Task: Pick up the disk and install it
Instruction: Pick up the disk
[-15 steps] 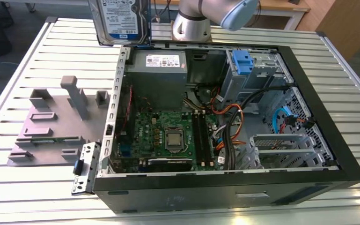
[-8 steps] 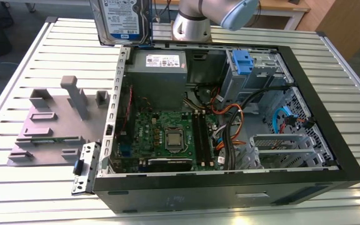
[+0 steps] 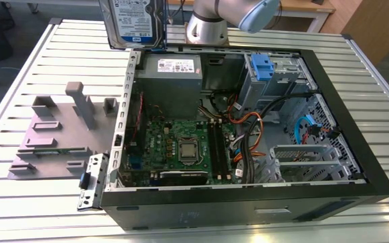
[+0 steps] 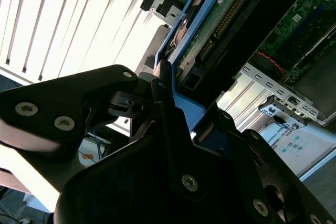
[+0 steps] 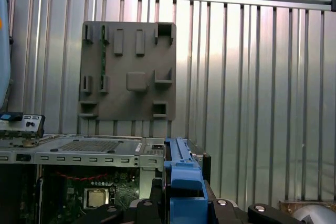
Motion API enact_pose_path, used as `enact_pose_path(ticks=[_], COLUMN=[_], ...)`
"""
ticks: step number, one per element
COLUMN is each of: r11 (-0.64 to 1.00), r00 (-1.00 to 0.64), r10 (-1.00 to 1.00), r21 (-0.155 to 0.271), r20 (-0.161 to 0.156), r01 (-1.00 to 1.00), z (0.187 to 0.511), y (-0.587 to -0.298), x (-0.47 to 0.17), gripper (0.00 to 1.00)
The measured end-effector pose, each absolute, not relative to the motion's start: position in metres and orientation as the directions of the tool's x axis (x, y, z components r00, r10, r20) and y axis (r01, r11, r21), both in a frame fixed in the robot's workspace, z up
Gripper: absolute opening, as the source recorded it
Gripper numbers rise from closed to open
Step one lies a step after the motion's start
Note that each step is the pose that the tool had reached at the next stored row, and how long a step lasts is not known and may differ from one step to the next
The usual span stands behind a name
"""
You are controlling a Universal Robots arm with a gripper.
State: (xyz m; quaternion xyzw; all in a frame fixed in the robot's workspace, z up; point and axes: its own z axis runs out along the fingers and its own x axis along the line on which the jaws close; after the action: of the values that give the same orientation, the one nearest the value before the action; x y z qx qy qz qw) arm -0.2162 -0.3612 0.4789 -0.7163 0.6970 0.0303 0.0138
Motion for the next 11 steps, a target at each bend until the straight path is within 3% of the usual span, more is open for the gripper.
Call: enact_pose_path(ticks=[11], r11=[-0.028], r00=[0.027], r10=[-0.998], r21=[0.023], r20=[-0.062], r01=[-0.999], z=[0.4789], y=[-0.3612], x=[-0.2118], gripper=[0.37])
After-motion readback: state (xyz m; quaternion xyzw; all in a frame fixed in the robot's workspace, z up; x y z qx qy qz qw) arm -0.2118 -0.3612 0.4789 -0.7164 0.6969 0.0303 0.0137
